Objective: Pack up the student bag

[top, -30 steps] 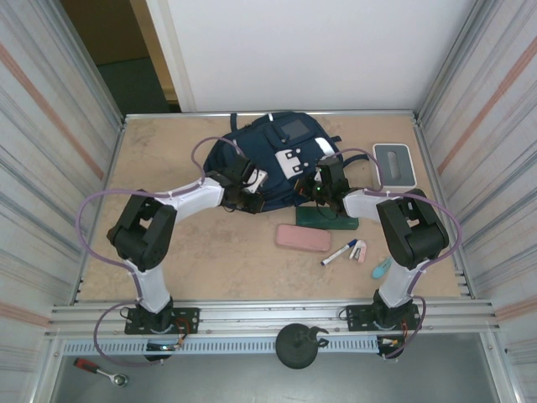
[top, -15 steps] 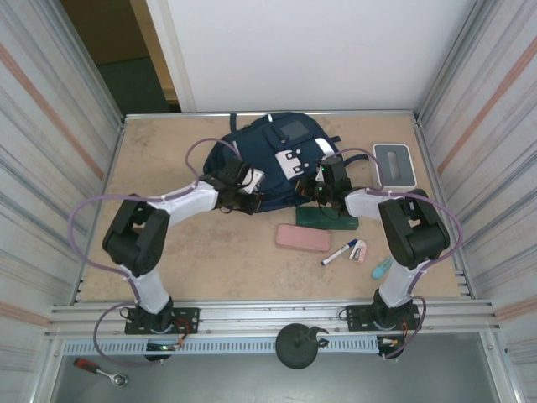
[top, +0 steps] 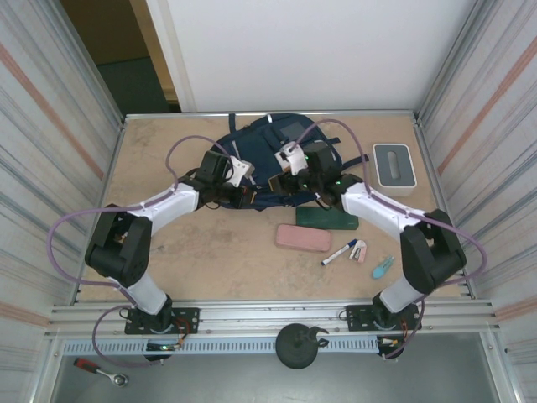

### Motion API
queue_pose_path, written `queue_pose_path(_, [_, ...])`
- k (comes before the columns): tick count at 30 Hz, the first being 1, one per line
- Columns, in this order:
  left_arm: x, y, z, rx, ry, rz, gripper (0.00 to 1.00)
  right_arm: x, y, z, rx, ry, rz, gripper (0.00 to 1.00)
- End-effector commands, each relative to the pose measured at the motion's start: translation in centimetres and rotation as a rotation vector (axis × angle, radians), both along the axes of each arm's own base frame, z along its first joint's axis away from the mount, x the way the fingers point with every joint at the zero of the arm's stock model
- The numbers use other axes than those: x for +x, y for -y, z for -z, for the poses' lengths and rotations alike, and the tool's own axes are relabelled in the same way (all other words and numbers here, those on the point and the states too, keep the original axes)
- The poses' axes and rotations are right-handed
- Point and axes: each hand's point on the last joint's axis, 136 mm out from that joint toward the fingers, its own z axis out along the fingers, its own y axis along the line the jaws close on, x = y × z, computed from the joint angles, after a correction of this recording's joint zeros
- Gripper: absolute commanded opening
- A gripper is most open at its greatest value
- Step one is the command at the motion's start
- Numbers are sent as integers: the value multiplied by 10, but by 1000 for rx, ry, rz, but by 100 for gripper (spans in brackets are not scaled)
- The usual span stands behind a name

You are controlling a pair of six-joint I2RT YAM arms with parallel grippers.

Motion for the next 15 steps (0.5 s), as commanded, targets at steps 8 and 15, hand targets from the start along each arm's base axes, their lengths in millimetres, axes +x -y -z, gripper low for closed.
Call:
queue_pose_path(8, [-6, 6, -14, -84, 39, 37, 0, 14, -35, 48, -185, 17, -256, 61])
queue_pose_path(15, [-7, 4, -10, -85, 34, 22, 0, 16, -48, 69, -218, -2, -300, 62])
